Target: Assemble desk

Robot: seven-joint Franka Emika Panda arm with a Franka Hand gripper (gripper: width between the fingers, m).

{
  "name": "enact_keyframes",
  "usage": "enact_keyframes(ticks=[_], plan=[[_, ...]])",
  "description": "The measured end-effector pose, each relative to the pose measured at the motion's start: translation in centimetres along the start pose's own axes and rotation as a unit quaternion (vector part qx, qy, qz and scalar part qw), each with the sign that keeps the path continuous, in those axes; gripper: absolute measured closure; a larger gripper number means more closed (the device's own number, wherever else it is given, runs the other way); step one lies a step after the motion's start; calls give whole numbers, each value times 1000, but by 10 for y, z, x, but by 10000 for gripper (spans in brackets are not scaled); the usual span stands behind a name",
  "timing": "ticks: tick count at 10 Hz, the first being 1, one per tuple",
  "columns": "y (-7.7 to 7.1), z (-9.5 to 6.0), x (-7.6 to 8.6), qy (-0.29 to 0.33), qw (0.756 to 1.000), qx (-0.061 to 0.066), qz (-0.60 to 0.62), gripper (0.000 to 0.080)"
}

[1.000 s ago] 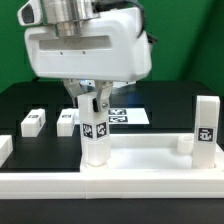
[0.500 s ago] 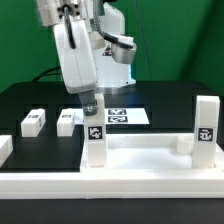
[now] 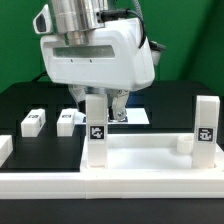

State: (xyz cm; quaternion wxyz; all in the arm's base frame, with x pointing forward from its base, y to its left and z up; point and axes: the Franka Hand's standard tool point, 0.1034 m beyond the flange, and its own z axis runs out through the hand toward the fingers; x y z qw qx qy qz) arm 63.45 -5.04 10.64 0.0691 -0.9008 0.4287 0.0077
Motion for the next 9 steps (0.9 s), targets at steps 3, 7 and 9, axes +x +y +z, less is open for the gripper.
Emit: enact_keyframes(ticks=[3, 7, 9], plan=[[1, 0, 0, 1, 993, -2, -122, 150], [-4, 0, -3, 7, 969, -21, -247, 314], [0, 1, -1, 8, 982, -24, -186, 494]])
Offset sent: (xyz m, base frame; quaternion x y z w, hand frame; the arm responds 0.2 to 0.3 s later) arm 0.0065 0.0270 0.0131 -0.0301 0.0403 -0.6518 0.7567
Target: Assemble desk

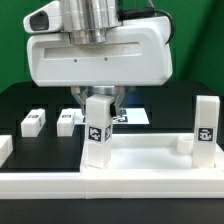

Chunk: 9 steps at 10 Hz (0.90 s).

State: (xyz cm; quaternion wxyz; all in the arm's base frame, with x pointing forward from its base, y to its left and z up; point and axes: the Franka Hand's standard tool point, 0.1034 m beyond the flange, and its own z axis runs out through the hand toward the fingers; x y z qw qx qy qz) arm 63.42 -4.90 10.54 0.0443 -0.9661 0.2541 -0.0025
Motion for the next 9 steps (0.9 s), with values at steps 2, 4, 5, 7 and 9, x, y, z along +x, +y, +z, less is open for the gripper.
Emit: enact_keyframes(ticks=[2, 4, 5, 7, 9], plan=[[1, 0, 1, 0, 996, 0, 87, 503], [0, -1, -1, -6, 960, -1, 280, 506], [-2, 0, 1, -16, 921, 18, 389, 506], [6, 0, 7, -27, 862, 46, 504, 506], [1, 1, 4, -27, 863, 42, 503, 506]])
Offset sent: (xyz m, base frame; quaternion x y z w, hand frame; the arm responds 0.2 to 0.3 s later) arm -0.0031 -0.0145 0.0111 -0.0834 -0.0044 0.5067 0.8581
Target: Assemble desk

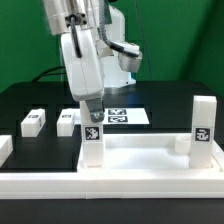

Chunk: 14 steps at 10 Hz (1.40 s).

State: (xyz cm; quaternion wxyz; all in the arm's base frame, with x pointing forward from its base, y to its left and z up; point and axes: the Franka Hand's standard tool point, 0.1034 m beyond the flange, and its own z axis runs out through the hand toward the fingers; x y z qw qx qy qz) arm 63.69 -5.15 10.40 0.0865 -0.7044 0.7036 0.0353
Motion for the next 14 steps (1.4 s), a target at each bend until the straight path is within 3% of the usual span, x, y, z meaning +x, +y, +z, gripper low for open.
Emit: enact_keyframes(ticks=[1, 2, 3, 4, 5, 8, 9, 11, 12, 13, 14], plan=[[0, 0, 1, 0, 1000, 0, -13, 506], [0, 0, 0, 0, 1000, 0, -17, 330], [1, 0, -3, 6, 991, -12, -133, 213], [3, 0, -8, 6, 977, -16, -212, 213], [5, -1, -7, 6, 963, -14, -270, 161], [5, 1, -5, 6, 934, -16, -357, 151], [4, -1, -2, 11, 896, -22, -444, 151], [2, -5, 4, 15, 779, -30, -626, 151], [2, -5, 2, 14, 750, -31, -661, 151], [2, -5, 2, 14, 760, -31, -649, 151], [2, -4, 2, 14, 768, -31, -639, 289]])
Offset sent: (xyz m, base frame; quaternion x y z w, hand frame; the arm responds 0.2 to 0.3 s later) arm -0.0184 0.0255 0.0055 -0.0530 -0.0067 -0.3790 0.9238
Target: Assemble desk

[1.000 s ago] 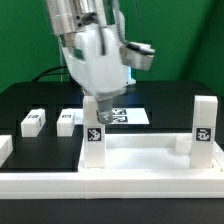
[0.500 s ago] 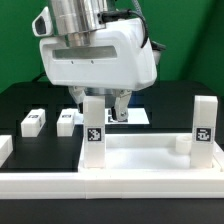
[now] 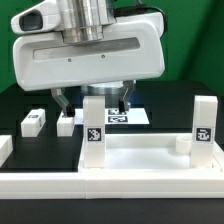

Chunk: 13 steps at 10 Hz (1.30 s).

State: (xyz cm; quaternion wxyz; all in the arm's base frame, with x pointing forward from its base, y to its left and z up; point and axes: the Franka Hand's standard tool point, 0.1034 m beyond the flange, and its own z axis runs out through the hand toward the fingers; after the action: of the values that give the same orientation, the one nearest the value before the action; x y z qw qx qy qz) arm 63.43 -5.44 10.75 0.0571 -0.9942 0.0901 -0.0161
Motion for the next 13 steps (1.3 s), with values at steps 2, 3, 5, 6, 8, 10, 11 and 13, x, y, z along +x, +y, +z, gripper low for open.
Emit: enact_keyframes(ticks=[2, 3, 5, 6, 8, 10, 11, 13], plan=[[0, 1, 0, 0, 999, 0, 46, 466], [3, 1, -1, -1, 996, -1, 89, 466], [0, 2, 0, 8, 979, -6, 203, 507], [-1, 2, 0, 9, 959, -6, 285, 507], [-6, 3, -1, -3, 879, 6, 477, 507], [-6, 4, 2, -5, 771, 39, 636, 506], [-8, 4, 2, -8, 744, 39, 667, 506], [-9, 4, 2, -8, 739, 39, 673, 506]])
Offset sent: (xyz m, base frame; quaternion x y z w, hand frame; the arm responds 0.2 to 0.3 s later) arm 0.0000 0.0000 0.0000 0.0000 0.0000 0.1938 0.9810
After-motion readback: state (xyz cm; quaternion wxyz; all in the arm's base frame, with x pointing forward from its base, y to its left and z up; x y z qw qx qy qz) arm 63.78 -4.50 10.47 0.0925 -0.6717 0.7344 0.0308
